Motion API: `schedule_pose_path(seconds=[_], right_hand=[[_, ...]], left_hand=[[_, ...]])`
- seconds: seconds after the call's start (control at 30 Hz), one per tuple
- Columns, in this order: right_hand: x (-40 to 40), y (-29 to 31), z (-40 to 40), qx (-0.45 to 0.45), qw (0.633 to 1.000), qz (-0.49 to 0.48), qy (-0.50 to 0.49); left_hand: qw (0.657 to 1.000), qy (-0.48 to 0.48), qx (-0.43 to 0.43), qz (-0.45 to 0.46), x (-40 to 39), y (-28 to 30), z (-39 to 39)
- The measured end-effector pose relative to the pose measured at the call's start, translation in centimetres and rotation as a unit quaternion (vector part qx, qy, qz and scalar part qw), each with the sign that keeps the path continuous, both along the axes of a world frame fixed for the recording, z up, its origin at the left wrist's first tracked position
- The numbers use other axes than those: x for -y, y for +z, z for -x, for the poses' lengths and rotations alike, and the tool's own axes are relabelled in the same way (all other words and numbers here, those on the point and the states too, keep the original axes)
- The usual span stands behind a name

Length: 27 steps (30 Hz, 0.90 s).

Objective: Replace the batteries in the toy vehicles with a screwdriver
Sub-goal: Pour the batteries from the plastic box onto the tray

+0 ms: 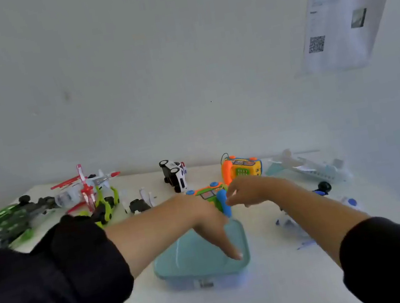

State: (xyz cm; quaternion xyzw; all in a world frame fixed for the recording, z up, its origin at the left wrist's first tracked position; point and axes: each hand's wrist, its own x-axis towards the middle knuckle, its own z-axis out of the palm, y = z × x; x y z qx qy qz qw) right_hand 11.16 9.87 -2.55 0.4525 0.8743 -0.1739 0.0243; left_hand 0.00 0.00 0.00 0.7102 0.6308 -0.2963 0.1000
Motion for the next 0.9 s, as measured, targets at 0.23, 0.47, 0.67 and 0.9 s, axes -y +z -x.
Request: schedule_pose_path(seconds=[0.23, 0.47, 0.67, 0.9], right_hand=[[3.0, -6.7, 0.1, -0.256, 0.944, 0.138, -0.157], [6.2, -11.5, 0.8, -0.550, 0.780, 0.146, -0.260], [8.7, -14.2, 0.8, -0.560, 0.793, 0.040, -0.235], [8.1, -14.5, 0.3, -0.587, 0.775, 0.070, -0.226]], left_hand=[[0.993, -0.038, 0.071, -0.084, 2.8, -5.5, -0.8], [0.970, -0.032, 0.087, -0.223, 2.4, -10.0, 1.6], [0.955, -0.032, 0.135, -0.260, 2.5, -11.3, 2.4], [0.948, -0.049, 0.141, -0.281, 2.7, -11.5, 2.7]])
